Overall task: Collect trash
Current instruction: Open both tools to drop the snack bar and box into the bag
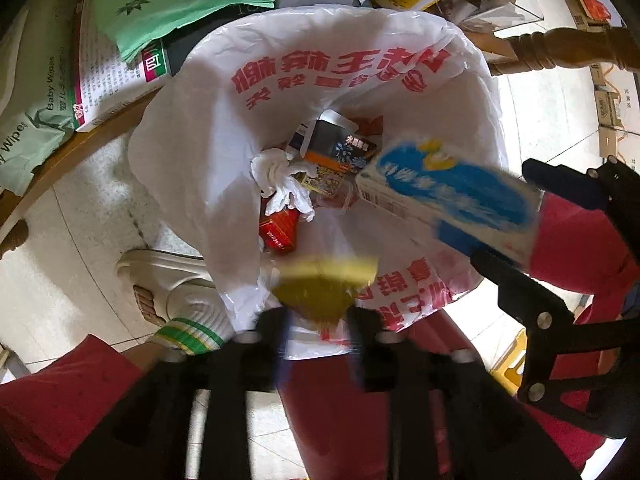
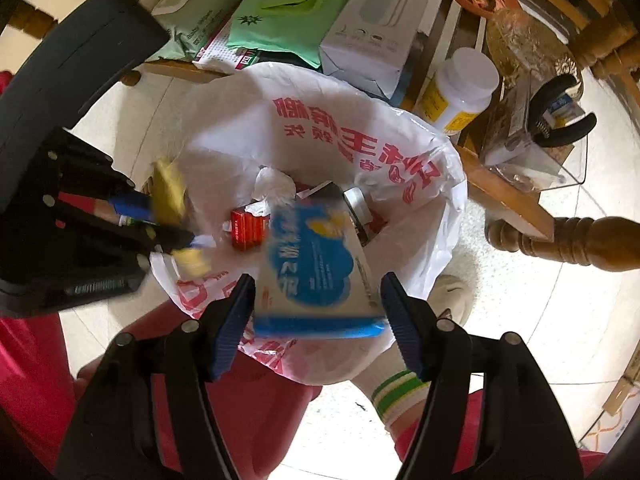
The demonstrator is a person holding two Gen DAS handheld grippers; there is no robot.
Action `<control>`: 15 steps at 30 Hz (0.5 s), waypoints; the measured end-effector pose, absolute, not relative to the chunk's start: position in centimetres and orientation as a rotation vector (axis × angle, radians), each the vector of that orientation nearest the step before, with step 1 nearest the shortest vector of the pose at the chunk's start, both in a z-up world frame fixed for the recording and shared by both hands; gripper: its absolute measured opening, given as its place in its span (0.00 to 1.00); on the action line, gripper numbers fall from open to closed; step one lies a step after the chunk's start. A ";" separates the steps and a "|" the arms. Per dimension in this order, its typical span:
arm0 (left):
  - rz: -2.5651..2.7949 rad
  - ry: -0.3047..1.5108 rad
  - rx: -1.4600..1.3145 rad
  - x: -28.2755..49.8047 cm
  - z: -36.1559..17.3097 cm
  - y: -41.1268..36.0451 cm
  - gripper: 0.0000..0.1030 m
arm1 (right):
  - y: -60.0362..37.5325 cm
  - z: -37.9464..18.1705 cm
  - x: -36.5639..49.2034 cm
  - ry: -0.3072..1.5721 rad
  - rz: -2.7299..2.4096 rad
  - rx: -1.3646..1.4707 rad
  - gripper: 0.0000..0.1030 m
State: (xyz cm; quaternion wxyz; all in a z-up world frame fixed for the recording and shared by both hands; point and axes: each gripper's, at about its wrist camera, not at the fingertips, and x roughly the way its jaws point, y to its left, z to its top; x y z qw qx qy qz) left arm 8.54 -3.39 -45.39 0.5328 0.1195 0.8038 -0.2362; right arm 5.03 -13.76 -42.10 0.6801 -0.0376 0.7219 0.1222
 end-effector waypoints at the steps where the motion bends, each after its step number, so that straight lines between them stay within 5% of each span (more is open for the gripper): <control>1: -0.553 1.902 0.301 8.6 -45.3 -3.5 0.50 | -13.9 -42.2 5.1 1.623 0.270 -0.077 0.62; 3: -0.553 1.888 0.325 8.6 -45.3 -3.7 0.60 | -14.2 -42.3 5.2 1.624 0.261 -0.067 0.62; 12: -0.532 1.890 0.323 8.7 -45.3 -3.8 0.70 | -14.4 -42.4 5.2 1.628 0.248 -0.029 0.64; 15: -0.505 1.872 0.347 8.6 -45.3 -3.6 0.75 | -14.4 -42.2 5.1 1.626 0.236 -0.017 0.75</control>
